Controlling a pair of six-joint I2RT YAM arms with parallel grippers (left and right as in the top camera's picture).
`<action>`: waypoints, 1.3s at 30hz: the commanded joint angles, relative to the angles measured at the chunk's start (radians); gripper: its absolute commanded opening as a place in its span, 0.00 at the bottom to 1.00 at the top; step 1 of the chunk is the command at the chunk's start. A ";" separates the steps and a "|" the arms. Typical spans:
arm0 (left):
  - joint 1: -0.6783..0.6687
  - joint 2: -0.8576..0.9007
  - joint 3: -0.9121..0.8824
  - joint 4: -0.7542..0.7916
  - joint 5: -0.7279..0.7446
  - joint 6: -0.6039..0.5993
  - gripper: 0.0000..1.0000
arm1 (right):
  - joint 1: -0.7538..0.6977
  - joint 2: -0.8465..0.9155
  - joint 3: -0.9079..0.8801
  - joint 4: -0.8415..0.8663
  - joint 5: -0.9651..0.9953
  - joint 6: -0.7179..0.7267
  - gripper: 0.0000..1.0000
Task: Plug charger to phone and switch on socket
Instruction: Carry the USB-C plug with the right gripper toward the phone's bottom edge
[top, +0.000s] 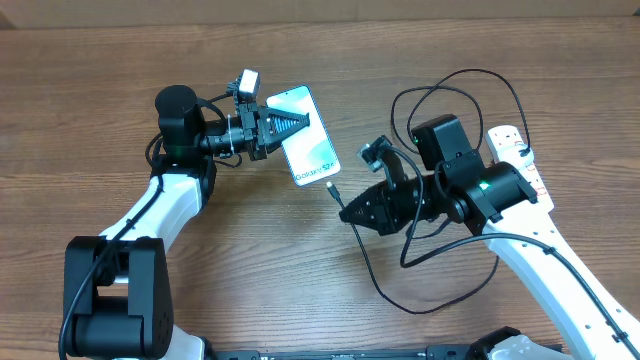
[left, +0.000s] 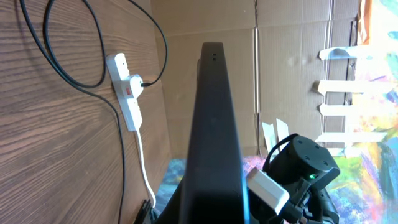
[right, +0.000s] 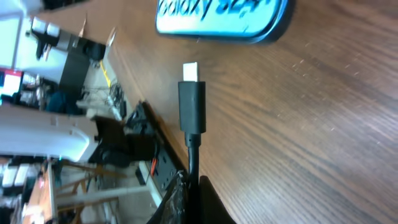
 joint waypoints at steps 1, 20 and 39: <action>-0.005 0.004 0.032 0.009 -0.014 0.000 0.04 | 0.005 -0.011 0.010 0.043 0.042 0.105 0.04; -0.005 0.004 0.032 0.038 -0.057 -0.075 0.04 | 0.005 -0.011 0.009 0.055 0.029 0.180 0.04; -0.006 0.004 0.032 0.038 -0.088 -0.151 0.04 | 0.097 -0.010 0.009 0.134 0.151 0.190 0.04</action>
